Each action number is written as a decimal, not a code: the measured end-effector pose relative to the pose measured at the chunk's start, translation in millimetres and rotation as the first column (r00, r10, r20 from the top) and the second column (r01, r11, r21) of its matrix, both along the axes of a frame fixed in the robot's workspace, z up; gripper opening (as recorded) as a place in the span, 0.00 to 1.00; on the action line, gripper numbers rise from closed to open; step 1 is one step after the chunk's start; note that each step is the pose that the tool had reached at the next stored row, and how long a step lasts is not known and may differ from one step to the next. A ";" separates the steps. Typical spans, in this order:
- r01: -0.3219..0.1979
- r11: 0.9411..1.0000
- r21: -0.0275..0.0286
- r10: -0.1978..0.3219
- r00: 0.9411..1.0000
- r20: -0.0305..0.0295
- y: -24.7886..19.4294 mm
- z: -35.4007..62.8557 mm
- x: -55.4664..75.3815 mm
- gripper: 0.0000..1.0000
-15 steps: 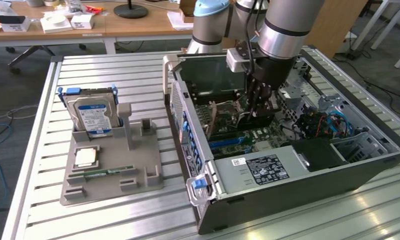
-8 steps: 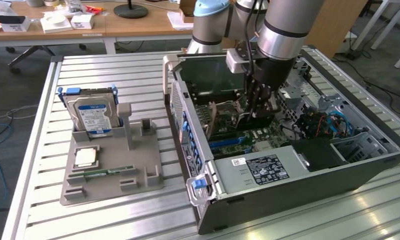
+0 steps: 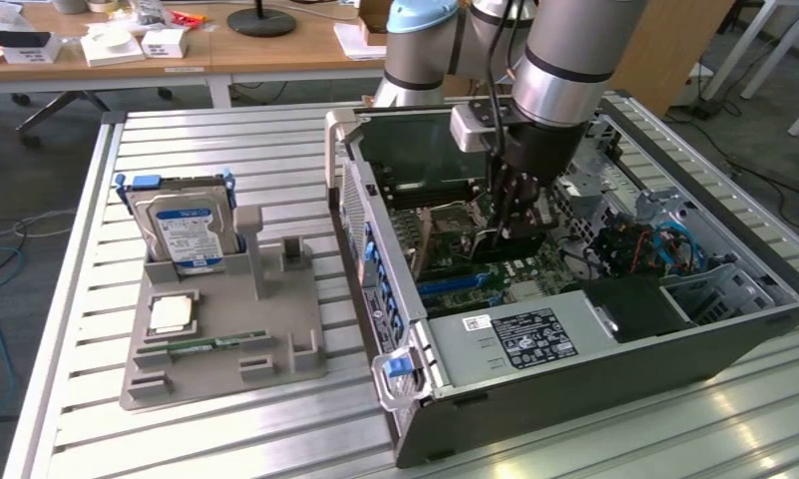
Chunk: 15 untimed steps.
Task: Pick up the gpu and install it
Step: 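Insert the gpu into the slot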
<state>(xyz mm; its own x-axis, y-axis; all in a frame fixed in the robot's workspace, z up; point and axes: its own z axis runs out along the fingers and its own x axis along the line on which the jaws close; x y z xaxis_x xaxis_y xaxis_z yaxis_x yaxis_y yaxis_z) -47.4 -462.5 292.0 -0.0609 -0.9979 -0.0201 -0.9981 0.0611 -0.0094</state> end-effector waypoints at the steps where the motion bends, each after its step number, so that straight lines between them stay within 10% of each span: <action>1: 0.000 1.000 0.000 0.000 1.000 0.000 0.0 -0.1 -0.1 0.25; 15: 0.000 1.000 0.000 0.000 1.000 0.000 0.0 -1.9 -7.0 0.25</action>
